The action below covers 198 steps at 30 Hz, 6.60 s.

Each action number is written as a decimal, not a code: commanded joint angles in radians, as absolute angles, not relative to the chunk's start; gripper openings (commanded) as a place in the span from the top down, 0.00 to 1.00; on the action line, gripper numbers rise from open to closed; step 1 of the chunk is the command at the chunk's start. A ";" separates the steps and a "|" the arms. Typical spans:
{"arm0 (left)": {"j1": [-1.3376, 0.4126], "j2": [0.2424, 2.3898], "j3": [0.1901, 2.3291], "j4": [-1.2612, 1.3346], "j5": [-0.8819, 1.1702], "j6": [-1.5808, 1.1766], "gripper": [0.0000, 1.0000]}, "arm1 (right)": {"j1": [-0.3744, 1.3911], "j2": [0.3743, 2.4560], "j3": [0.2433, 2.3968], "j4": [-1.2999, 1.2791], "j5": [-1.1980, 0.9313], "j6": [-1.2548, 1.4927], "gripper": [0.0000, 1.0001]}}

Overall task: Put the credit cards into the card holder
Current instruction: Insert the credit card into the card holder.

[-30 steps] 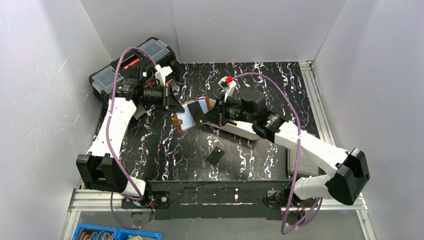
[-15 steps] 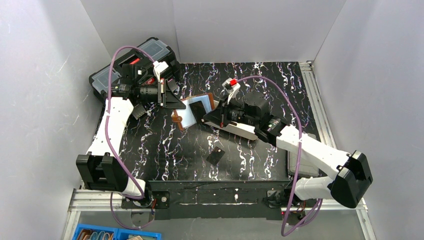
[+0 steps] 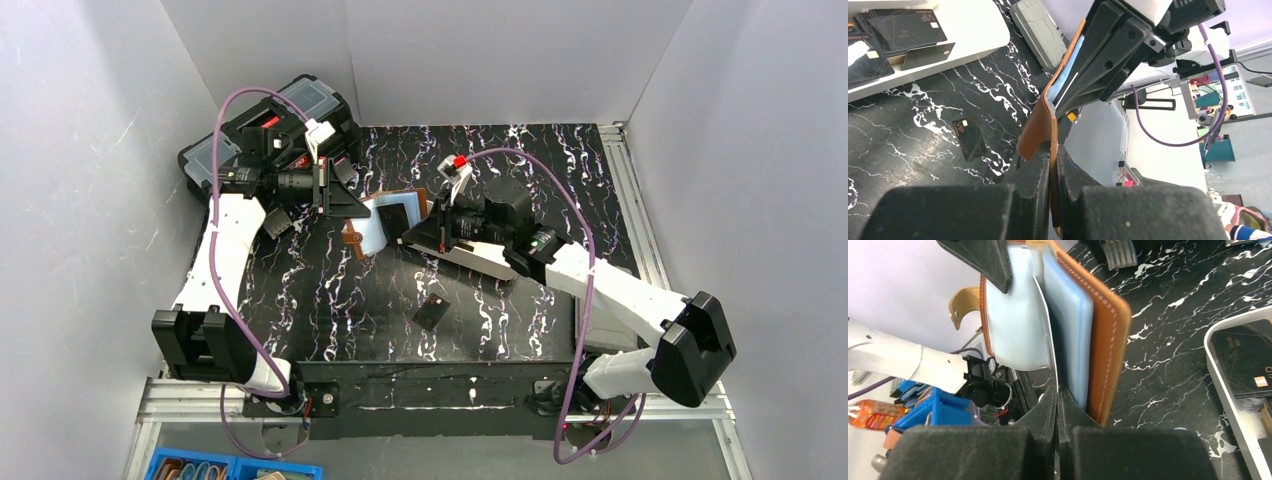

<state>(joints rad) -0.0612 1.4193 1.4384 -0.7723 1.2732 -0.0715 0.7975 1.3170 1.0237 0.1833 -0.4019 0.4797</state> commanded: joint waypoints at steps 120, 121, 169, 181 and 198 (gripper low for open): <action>-0.152 1.706 1.024 -0.692 0.802 0.730 0.05 | 0.867 1.816 0.926 0.137 -0.562 0.480 0.99; -0.152 1.700 1.029 -0.696 0.799 0.739 0.02 | 0.868 1.815 0.930 0.127 -0.555 0.478 0.99; -0.518 1.505 0.893 -0.884 0.512 1.308 0.68 | 0.873 1.803 0.975 0.002 -0.448 0.455 0.99; -0.474 1.543 0.823 -0.741 0.436 1.261 0.75 | 0.853 1.779 0.956 0.002 -0.558 0.434 0.99; -0.485 1.453 0.789 -0.698 0.432 1.177 0.78 | 0.826 1.931 1.229 -0.540 -0.916 0.305 0.99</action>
<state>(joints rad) -0.4805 1.4780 0.8112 -0.7403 0.4561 1.2003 0.8253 1.8912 1.1187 -0.3706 -0.8917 0.3511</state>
